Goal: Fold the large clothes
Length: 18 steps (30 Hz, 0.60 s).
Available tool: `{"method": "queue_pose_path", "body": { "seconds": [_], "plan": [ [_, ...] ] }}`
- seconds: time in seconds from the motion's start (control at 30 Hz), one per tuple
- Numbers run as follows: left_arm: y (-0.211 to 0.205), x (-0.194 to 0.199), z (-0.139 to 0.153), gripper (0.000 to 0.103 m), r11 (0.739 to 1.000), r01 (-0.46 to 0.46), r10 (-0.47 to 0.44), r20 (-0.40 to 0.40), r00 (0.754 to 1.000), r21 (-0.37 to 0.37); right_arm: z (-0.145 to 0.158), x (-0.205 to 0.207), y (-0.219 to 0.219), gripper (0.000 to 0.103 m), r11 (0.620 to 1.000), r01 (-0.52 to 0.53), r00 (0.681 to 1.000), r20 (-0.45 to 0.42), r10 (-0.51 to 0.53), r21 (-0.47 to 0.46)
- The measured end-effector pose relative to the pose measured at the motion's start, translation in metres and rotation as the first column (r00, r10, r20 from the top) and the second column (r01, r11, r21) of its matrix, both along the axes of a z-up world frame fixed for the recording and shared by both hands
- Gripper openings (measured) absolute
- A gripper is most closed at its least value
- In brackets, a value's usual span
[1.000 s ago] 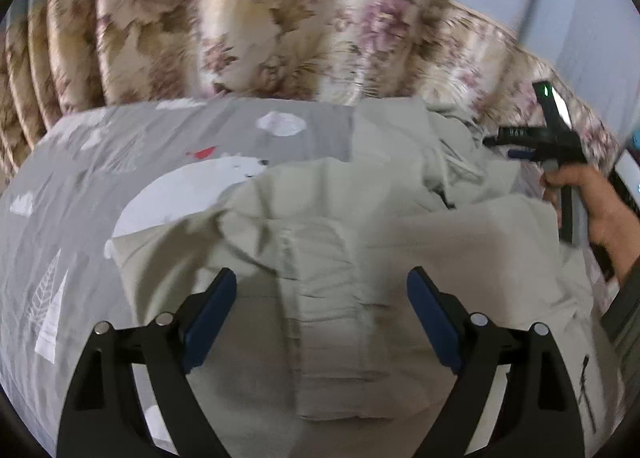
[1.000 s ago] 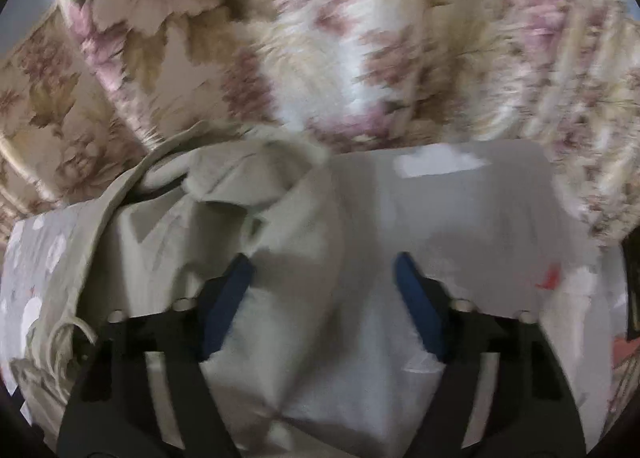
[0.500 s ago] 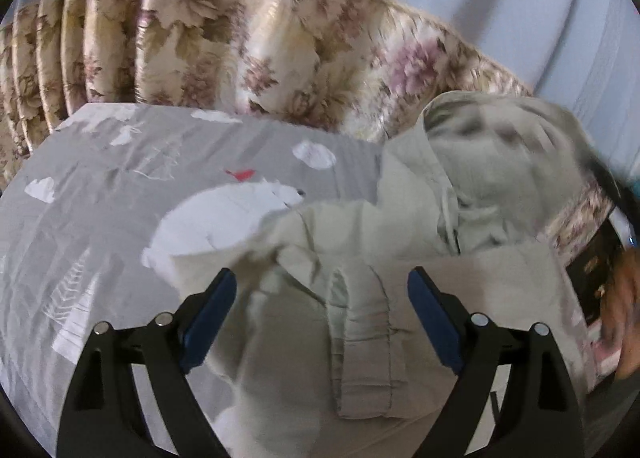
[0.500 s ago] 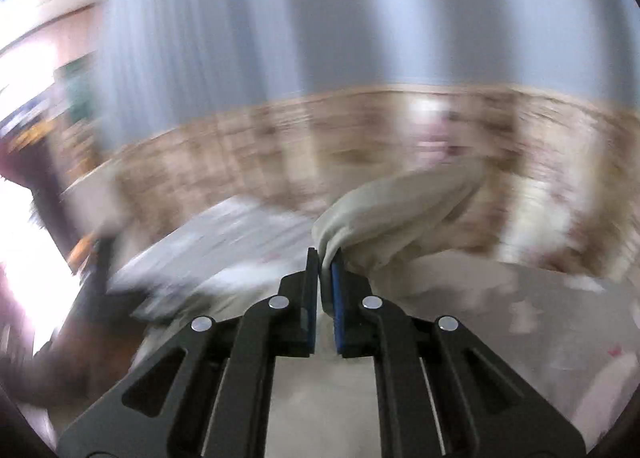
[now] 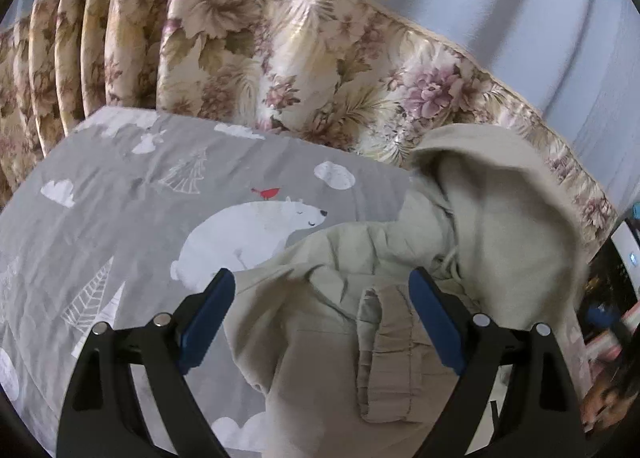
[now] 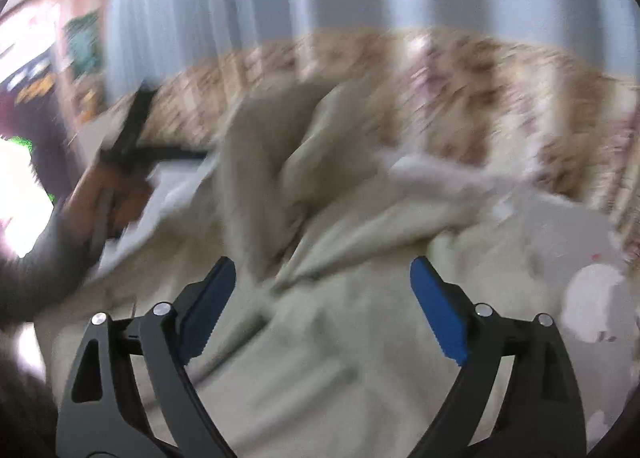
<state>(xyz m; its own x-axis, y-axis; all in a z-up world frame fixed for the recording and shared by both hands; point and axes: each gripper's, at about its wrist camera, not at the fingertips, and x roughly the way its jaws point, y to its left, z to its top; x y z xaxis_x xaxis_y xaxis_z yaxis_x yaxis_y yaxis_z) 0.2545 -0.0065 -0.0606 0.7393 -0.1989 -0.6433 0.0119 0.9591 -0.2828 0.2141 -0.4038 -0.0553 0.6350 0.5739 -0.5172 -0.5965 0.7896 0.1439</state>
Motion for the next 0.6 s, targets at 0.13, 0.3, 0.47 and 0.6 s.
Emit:
{"method": "queue_pose_path", "body": {
  "seconds": [0.13,0.3,0.47,0.6],
  "plan": [
    [-0.007,0.010,0.003,0.089,1.000,0.018,-0.018,-0.007,1.000,0.006,0.019,0.010,0.018,0.092,0.987,0.149,0.989,-0.024,-0.148,0.067],
    [-0.013,0.034,0.013,0.089,0.997,0.058,-0.057,-0.026,0.998,0.052,-0.002,0.011,0.026,0.094,0.976,0.206,0.978,0.025,-0.208,0.071],
    [-0.016,0.043,0.006,0.096,0.995,0.098,-0.095,-0.085,0.992,0.030,-0.027,0.022,0.010,0.094,0.964,0.256,0.966,-0.065,-0.251,0.076],
    [-0.032,0.050,-0.011,0.096,0.990,0.081,-0.066,-0.128,0.990,0.111,-0.028,0.026,-0.008,0.094,0.943,0.294,0.953,-0.122,-0.277,0.155]
  ]
}}
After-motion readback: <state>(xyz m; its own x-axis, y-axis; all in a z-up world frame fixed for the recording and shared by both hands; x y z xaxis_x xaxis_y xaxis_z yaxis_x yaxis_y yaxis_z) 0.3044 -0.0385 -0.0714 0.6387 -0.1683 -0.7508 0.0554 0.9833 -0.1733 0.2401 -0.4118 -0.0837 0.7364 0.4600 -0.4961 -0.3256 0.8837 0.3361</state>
